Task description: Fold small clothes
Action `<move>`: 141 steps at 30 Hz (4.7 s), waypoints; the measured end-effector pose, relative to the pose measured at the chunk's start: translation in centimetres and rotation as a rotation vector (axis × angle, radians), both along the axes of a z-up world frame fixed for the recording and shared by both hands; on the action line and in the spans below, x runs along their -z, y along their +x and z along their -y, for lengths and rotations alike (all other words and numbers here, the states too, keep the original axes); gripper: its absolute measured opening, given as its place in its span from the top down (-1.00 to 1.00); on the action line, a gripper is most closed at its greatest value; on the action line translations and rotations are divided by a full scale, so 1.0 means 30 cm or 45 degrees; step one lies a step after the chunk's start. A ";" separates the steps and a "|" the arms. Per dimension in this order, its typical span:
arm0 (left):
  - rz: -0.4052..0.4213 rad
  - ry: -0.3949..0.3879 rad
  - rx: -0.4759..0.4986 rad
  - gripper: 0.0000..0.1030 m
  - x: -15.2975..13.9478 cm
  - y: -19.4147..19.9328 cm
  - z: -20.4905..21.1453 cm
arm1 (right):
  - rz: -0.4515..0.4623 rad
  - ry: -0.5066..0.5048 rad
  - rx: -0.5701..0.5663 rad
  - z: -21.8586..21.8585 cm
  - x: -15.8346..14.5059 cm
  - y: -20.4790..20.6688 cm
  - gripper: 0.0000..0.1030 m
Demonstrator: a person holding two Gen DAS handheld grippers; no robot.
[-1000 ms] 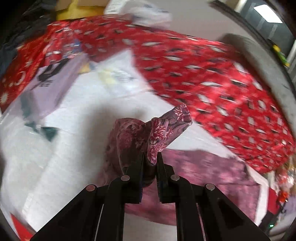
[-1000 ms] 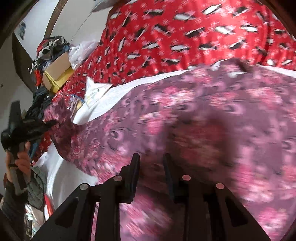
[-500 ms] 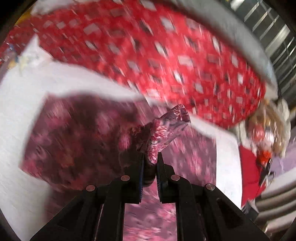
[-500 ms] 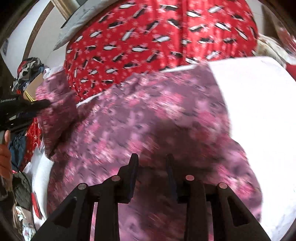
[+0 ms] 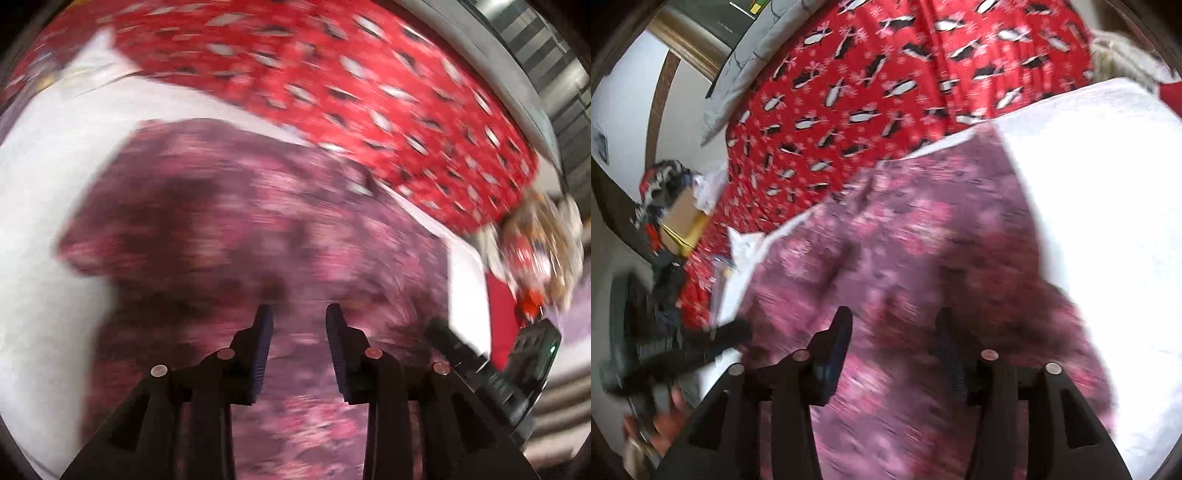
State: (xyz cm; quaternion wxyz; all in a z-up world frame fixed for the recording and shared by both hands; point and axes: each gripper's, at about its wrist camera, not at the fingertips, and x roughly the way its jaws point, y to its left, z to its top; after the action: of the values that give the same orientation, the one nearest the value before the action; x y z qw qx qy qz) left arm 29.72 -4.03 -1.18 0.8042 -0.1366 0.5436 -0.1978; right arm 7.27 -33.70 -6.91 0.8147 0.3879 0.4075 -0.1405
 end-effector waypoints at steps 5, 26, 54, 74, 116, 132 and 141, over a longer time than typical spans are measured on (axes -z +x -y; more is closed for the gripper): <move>-0.107 0.031 -0.119 0.42 0.115 0.022 -0.163 | -0.114 0.044 0.025 -0.078 0.061 0.172 -0.29; -0.142 -0.037 -0.161 0.43 0.144 -0.012 -0.228 | -0.363 -0.269 0.118 0.249 0.008 0.000 0.71; -0.237 0.368 0.104 0.22 0.120 -0.416 -0.269 | -0.670 -0.188 -0.511 -0.149 -0.056 -0.338 0.30; -0.405 0.374 0.203 0.42 0.258 -0.802 -0.453 | -0.517 0.009 -0.258 -0.270 -0.011 -0.865 -0.02; -0.122 -0.345 -0.311 0.90 -0.026 0.165 -0.350 | 0.352 0.357 0.199 0.394 -0.137 -0.138 0.86; -0.338 -0.444 -0.400 0.89 0.211 0.632 -0.137 | 0.308 0.419 0.370 0.616 0.047 0.012 0.32; -0.206 -0.375 -0.341 0.07 0.163 0.576 -0.100 | 0.100 0.126 0.395 0.600 -0.004 -0.028 -0.12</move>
State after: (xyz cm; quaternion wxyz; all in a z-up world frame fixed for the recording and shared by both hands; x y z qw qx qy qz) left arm 46.99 -1.03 -6.06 0.7485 -0.3391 0.5485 -0.1548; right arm 6.42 -51.69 -6.79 0.7785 0.4909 0.3169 -0.2292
